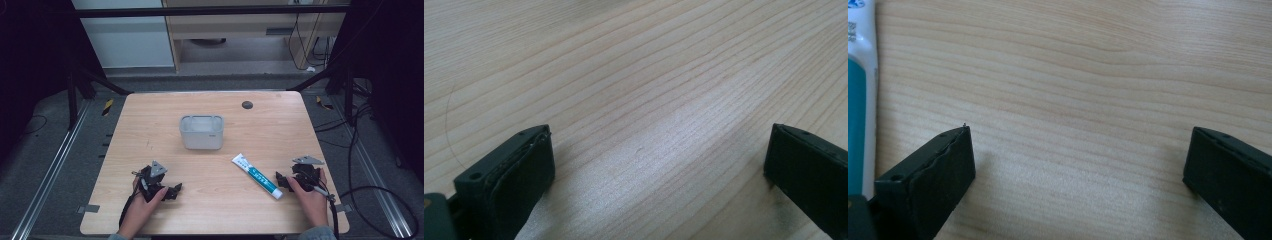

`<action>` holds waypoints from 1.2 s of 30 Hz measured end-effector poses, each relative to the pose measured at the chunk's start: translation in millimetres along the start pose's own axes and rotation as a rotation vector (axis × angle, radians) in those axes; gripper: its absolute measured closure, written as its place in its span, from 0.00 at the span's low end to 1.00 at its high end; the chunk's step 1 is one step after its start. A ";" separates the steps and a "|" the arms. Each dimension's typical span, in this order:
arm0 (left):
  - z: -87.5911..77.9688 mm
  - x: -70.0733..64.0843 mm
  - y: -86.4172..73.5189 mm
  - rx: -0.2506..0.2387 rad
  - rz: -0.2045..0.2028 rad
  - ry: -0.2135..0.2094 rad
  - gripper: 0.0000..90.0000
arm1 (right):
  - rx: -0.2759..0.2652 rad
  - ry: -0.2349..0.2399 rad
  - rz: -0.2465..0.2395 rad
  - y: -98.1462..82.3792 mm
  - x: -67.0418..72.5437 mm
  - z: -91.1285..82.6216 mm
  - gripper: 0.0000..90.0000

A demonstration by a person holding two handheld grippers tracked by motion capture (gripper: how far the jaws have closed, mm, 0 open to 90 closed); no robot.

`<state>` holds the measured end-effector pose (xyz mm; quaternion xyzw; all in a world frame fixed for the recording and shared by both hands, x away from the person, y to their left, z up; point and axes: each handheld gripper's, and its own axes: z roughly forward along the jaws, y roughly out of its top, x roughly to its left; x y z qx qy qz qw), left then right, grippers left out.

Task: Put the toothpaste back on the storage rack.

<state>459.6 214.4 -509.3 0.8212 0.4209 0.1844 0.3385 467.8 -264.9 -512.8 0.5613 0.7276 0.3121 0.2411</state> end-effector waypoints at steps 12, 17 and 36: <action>-0.1 -0.3 -0.1 0.000 0.000 0.002 0.00 | 0.032 0.032 -0.088 14.2 12.0 -24.7 0.21; -0.2 -0.6 -0.4 -0.001 -0.002 0.002 0.00 | 0.065 0.092 -0.196 37.6 34.9 -42.8 0.32; -0.2 -0.5 -0.4 -0.001 -0.001 0.002 0.00 | 0.295 0.246 -0.330 76.7 96.4 -2.4 0.58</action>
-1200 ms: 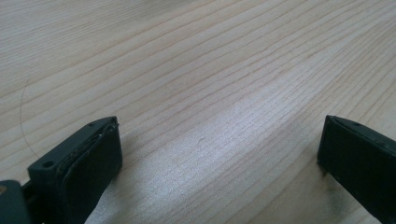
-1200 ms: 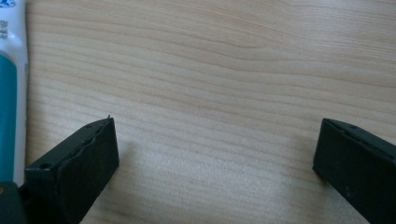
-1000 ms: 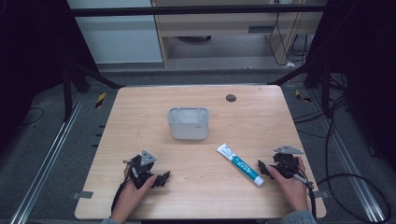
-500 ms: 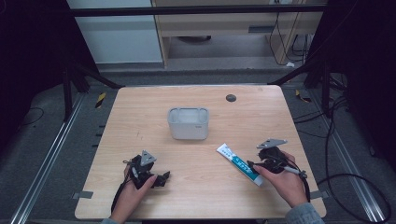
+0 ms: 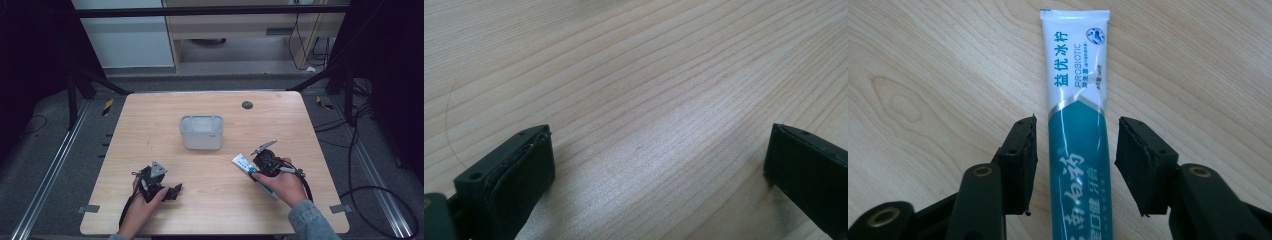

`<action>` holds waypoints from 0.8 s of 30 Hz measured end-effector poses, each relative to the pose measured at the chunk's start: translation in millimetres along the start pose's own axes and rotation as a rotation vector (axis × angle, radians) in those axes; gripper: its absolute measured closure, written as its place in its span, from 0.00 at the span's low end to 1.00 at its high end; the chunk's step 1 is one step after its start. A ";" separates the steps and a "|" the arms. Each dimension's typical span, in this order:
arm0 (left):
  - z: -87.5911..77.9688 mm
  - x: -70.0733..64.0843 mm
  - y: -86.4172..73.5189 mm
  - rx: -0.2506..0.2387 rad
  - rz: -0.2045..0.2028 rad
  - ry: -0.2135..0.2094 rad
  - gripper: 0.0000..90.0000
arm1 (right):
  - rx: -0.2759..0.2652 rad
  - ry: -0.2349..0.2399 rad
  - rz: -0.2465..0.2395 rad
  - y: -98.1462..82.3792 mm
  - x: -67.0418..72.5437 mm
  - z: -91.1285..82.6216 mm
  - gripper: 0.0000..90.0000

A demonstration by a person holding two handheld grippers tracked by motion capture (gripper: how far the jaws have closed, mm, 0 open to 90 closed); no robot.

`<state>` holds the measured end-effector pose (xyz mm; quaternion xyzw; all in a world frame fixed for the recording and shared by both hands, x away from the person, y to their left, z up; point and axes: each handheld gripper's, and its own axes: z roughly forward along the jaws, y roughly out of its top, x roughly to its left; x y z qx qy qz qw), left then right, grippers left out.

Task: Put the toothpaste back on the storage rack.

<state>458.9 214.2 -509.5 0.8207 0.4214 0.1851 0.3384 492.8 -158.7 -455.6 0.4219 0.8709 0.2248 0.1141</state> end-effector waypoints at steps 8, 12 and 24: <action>0.0 0.0 0.0 0.000 0.000 0.000 0.00 | 0.057 0.019 0.043 12.8 -4.5 14.9 0.63; 0.0 0.0 0.0 0.000 0.000 0.000 0.00 | 0.068 0.025 0.049 15.2 -5.5 20.4 0.62; 0.0 0.1 0.0 0.000 0.001 0.000 0.00 | 0.098 0.021 0.044 22.1 -3.7 26.6 0.62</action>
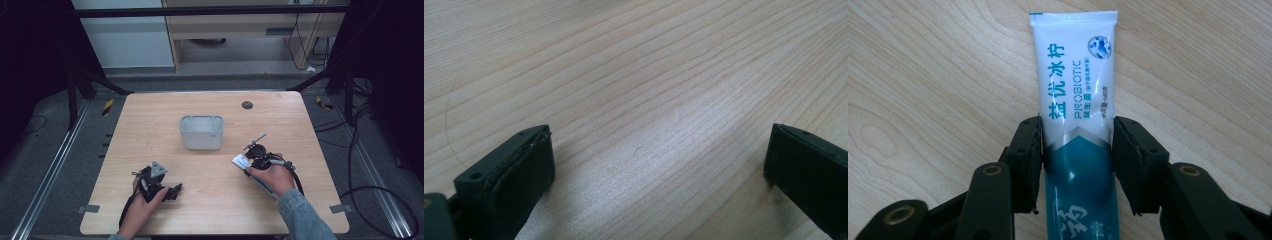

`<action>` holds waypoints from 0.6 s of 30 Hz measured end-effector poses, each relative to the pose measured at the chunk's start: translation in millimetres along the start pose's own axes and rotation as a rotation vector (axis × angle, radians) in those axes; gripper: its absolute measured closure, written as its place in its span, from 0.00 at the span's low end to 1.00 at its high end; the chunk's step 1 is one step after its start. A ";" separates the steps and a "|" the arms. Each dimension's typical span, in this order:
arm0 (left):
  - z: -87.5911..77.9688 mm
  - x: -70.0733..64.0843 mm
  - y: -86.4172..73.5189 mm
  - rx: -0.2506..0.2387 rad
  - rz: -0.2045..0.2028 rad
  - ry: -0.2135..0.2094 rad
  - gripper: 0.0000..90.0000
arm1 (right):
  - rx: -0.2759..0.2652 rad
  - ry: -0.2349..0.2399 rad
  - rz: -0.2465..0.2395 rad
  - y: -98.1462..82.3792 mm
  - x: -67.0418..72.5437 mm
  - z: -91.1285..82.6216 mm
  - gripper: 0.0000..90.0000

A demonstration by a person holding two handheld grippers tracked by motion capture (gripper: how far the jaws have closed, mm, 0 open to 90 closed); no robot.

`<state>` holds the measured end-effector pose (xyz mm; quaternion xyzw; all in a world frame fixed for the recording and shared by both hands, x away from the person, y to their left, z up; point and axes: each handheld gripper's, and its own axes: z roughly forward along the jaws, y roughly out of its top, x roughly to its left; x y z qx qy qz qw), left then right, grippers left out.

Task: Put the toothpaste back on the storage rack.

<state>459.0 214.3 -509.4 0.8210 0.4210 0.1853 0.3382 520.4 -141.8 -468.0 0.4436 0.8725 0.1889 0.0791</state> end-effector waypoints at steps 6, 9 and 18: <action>0.0 0.0 0.0 0.000 -0.001 0.000 0.00 | 0.016 -0.010 0.005 1.7 0.3 3.1 0.62; 0.0 0.0 0.0 0.000 -0.001 0.000 0.00 | 0.019 -0.009 0.015 1.7 0.0 3.4 0.63; 0.0 -0.1 0.0 0.000 -0.001 0.000 0.00 | 0.027 -0.010 0.016 3.2 -0.5 4.1 0.63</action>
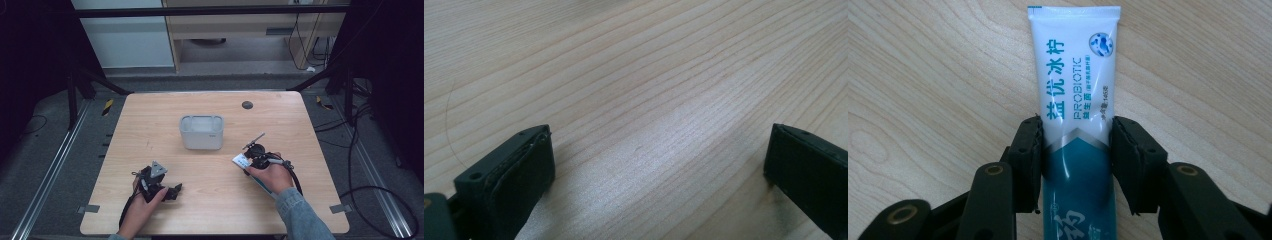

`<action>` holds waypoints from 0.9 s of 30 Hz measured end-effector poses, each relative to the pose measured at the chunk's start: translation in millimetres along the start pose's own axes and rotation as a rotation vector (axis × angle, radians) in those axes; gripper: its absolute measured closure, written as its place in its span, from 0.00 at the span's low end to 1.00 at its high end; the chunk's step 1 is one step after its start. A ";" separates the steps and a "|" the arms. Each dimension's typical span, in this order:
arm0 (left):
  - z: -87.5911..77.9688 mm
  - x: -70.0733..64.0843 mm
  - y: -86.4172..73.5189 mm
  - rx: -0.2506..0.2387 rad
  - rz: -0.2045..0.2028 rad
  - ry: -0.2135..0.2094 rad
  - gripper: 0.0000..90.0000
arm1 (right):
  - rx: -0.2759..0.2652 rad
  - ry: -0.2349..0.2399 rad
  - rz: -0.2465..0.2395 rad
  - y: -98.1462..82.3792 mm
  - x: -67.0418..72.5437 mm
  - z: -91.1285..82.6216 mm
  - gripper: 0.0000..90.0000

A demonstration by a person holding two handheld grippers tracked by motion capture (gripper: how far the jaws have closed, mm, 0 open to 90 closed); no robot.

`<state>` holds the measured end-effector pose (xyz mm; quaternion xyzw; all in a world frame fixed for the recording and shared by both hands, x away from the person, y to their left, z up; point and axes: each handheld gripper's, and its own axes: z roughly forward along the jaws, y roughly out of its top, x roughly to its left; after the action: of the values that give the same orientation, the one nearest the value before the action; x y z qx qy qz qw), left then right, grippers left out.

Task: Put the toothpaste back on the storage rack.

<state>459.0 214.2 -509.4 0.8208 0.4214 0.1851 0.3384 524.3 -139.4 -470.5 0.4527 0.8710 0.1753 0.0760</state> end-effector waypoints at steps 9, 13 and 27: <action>0.0 0.1 0.0 0.000 0.001 0.000 0.00 | 0.013 -0.037 -0.011 1.6 3.6 0.7 0.68; 0.0 0.0 0.0 0.000 0.000 0.000 0.00 | 0.020 -0.050 -0.024 2.4 4.8 0.8 0.69; 0.0 0.0 -0.1 0.000 0.000 0.000 0.00 | 0.027 -0.061 -0.023 4.2 6.9 -2.6 0.82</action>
<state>458.9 214.2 -509.5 0.8207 0.4214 0.1852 0.3384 522.8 -132.3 -466.3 0.4485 0.8758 0.1489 0.0983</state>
